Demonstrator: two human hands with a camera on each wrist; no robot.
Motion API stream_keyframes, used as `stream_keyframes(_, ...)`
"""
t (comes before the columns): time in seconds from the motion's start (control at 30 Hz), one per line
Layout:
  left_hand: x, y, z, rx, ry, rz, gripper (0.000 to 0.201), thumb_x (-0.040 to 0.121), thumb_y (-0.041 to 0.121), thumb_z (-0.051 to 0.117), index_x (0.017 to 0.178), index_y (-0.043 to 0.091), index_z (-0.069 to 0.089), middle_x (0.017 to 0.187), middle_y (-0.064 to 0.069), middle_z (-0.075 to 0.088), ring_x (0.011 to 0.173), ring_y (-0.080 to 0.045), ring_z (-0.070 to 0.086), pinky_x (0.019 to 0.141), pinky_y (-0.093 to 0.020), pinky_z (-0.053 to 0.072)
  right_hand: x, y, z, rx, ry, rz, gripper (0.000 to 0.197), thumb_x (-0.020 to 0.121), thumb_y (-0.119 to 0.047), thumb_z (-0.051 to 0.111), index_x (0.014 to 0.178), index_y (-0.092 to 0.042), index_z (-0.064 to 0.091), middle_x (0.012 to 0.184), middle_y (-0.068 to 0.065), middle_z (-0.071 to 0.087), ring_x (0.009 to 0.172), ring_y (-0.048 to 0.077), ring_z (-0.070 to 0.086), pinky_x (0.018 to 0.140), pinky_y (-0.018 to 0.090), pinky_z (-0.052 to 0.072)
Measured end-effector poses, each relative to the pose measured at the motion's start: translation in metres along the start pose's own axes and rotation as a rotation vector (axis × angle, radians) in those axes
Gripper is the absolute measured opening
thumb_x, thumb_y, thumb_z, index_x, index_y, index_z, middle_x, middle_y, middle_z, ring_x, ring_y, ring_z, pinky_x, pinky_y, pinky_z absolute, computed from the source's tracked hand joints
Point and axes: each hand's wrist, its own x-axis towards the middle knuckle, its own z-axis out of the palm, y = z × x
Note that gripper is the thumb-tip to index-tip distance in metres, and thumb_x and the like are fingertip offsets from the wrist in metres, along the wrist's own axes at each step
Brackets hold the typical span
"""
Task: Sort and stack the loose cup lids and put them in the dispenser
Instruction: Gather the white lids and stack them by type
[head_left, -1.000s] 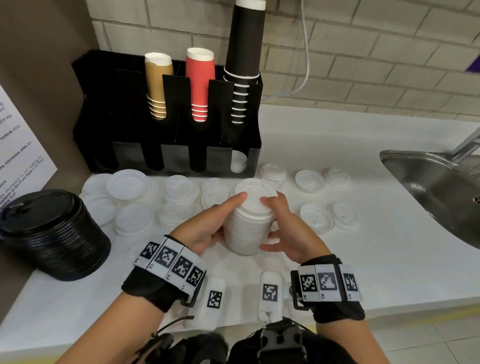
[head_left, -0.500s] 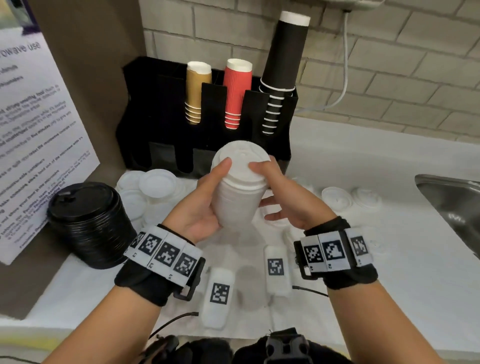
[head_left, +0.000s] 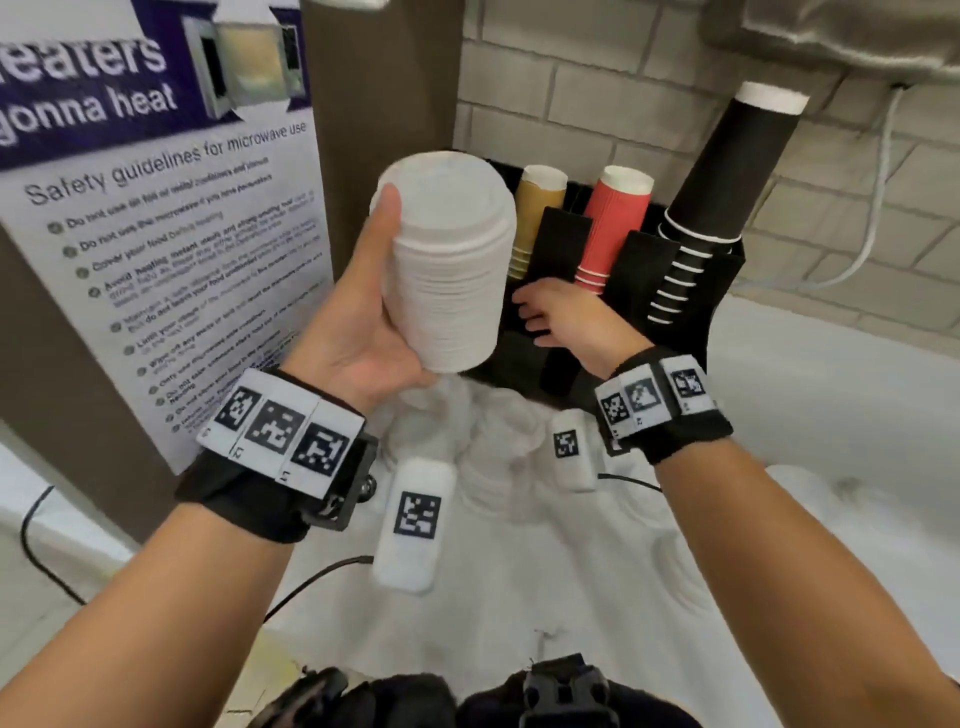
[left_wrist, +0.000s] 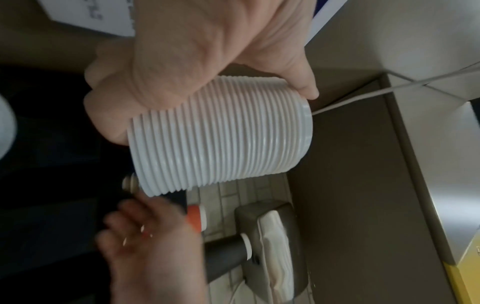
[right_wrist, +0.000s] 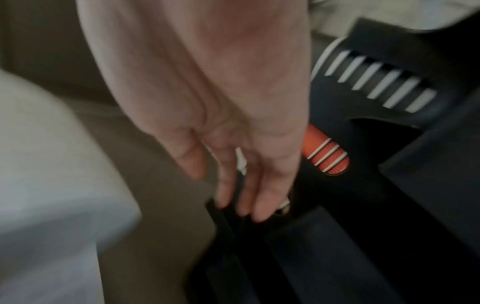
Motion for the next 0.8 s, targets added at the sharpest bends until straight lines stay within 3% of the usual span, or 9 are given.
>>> stream_keyframes(0.07,0.0,0.015,0.004,0.002,-0.023,0.032,0.085,0.063,0.055,0.07,0.138,0.021,0.051,0.135,-0.008,0.06,0.123,-0.031,0.058,0.1,-0.056,0.045,0.02,0.009,0.029,-0.36,-0.218,-0.13,0.03,0.099,-0.018,0.048,0.125,-0.009,0.059,0.126,0.007,0.059,0.117,0.02,0.053,0.092,0.02,0.038)
stream_keyframes(0.13,-0.001,0.025,0.007,0.011,-0.007,0.066,0.081,0.061,0.055,0.07,0.131,0.015,0.059,0.129,-0.011,0.063,0.117,-0.034,0.062,0.092,-0.058,0.05,0.033,0.009,0.06,-0.623,-0.42,-0.267,0.034,0.095,-0.022,0.056,0.128,-0.014,0.058,0.137,0.004,0.053,0.126,0.018,0.047,0.097,0.016,0.032)
stream_keyframes(0.23,-0.002,0.032,0.01,0.025,0.017,0.095,0.062,0.06,0.056,0.068,0.1,0.009,0.078,0.119,-0.011,0.069,0.108,-0.032,0.066,0.083,-0.056,0.054,0.055,0.003,0.104,-0.95,-0.489,-0.43,0.045,0.093,-0.037,0.056,0.137,-0.026,0.05,0.147,0.002,0.042,0.134,0.02,0.036,0.109,0.031,0.026)
stream_keyframes(0.3,-0.003,0.034,0.009,0.014,0.036,0.107,0.062,0.058,0.055,0.07,0.099,0.009,0.078,0.118,-0.011,0.07,0.107,-0.033,0.067,0.083,-0.057,0.054,0.068,-0.001,0.129,-1.108,-0.555,-0.46,0.051,0.095,-0.039,0.054,0.141,-0.022,0.044,0.149,0.003,0.04,0.136,0.022,0.035,0.111,0.033,0.024)
stream_keyframes(0.47,-0.009,0.036,0.007,0.0,0.027,0.111,0.062,0.055,0.052,0.072,0.1,0.009,0.076,0.118,-0.01,0.07,0.108,-0.031,0.067,0.089,-0.057,0.052,0.084,-0.001,0.152,-1.326,-0.686,-0.505,0.072,0.089,-0.042,0.062,0.149,-0.021,0.029,0.156,0.006,0.027,0.142,0.027,0.024,0.113,0.037,0.017)
stream_keyframes(0.57,-0.011,0.034,0.004,0.026,0.045,0.138,0.058,0.054,0.054,0.069,0.091,0.01,0.079,0.114,-0.011,0.071,0.102,-0.031,0.069,0.077,-0.054,0.057,0.085,0.003,0.143,-1.474,-0.756,-0.417,0.076,0.084,-0.047,0.065,0.148,-0.034,0.027,0.15,0.008,0.032,0.132,0.028,0.036,0.102,0.038,0.035)
stream_keyframes(0.63,-0.012,0.034,0.002,0.024,0.046,0.144,0.057,0.057,0.055,0.068,0.088,0.01,0.08,0.114,-0.011,0.071,0.101,-0.031,0.069,0.074,-0.052,0.057,0.08,0.007,0.132,-1.592,-0.813,-0.355,0.069,0.086,-0.049,0.06,0.146,-0.037,0.028,0.147,0.011,0.029,0.131,0.031,0.035,0.098,0.04,0.039)
stream_keyframes(0.73,-0.01,0.034,0.0,-0.002,0.03,0.142,0.06,0.057,0.055,0.071,0.096,0.009,0.078,0.119,-0.011,0.069,0.107,-0.033,0.067,0.081,-0.055,0.055,0.068,0.014,0.112,-1.68,-0.935,-0.312,0.055,0.091,-0.047,0.053,0.14,-0.028,0.041,0.139,0.012,0.039,0.126,0.03,0.039,0.098,0.038,0.04)
stream_keyframes(0.8,-0.009,0.033,0.0,0.018,0.022,0.144,0.06,0.056,0.055,0.071,0.096,0.011,0.078,0.119,-0.011,0.069,0.108,-0.032,0.067,0.083,-0.055,0.055,0.061,0.011,0.096,-1.614,-1.017,-0.263,0.046,0.091,-0.048,0.056,0.13,-0.023,0.054,0.124,0.005,0.053,0.105,0.019,0.049,0.079,0.027,0.044)
